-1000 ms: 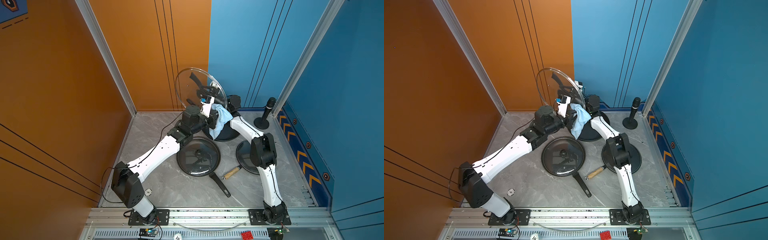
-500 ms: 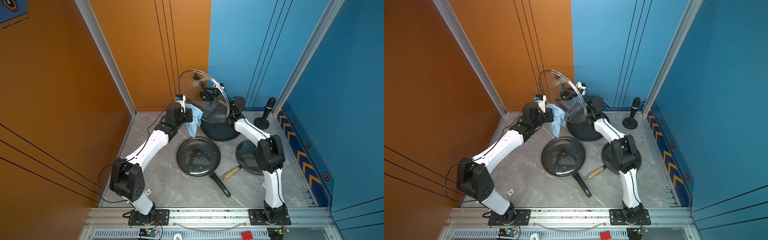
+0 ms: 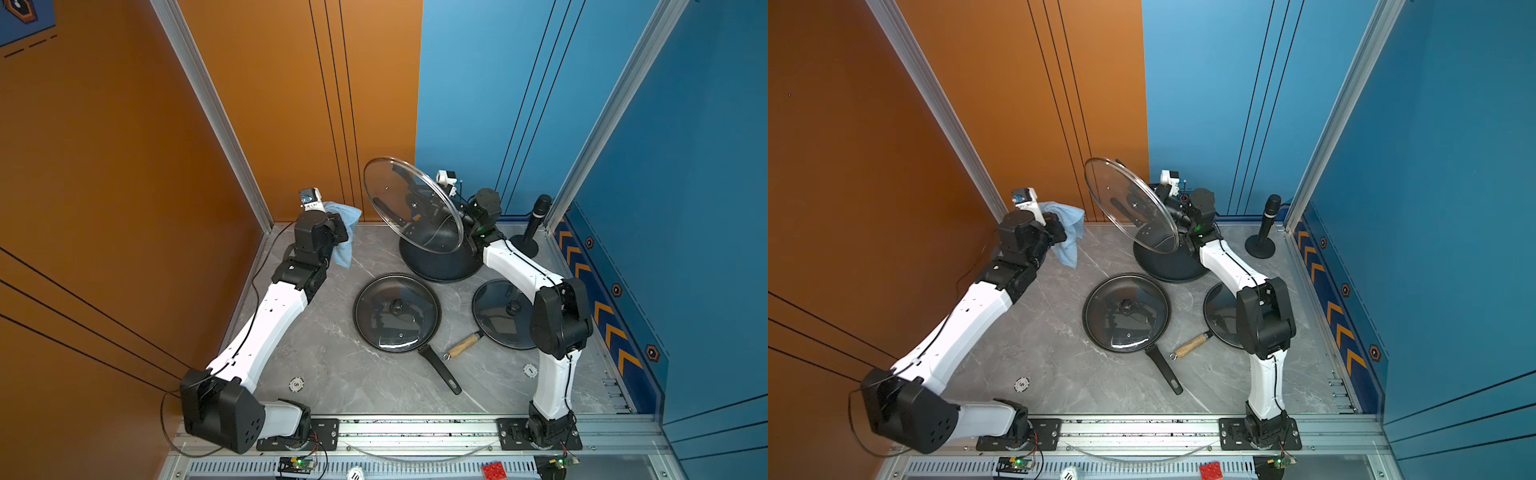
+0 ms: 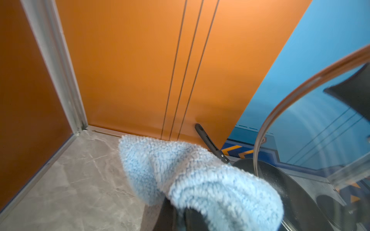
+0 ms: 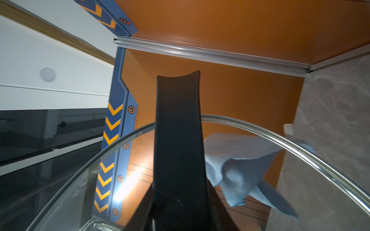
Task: Wipe the pot lid with a cloth
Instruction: Wipe the pot lid.
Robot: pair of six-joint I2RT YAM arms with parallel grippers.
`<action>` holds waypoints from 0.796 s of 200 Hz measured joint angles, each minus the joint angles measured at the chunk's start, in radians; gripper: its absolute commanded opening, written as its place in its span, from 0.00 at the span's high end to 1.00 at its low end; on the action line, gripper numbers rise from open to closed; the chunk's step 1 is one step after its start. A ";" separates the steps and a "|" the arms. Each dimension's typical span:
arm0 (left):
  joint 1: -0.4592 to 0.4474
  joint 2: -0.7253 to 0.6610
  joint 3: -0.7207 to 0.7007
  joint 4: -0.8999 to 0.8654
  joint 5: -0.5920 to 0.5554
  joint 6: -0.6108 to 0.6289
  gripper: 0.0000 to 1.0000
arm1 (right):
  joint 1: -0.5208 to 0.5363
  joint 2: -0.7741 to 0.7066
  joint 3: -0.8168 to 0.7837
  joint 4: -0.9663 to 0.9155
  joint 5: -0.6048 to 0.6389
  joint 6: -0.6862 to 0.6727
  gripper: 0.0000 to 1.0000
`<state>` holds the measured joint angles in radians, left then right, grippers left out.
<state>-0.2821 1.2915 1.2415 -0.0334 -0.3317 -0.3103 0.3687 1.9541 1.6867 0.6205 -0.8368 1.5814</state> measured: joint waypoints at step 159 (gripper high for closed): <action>-0.194 -0.066 0.053 -0.243 0.185 0.034 1.00 | 0.298 -0.171 -0.068 -0.654 1.128 -1.489 1.00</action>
<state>-0.4763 1.2251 1.2942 -0.2768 -0.1471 -0.2768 0.6662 1.7836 1.6192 -0.0338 0.2913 0.0925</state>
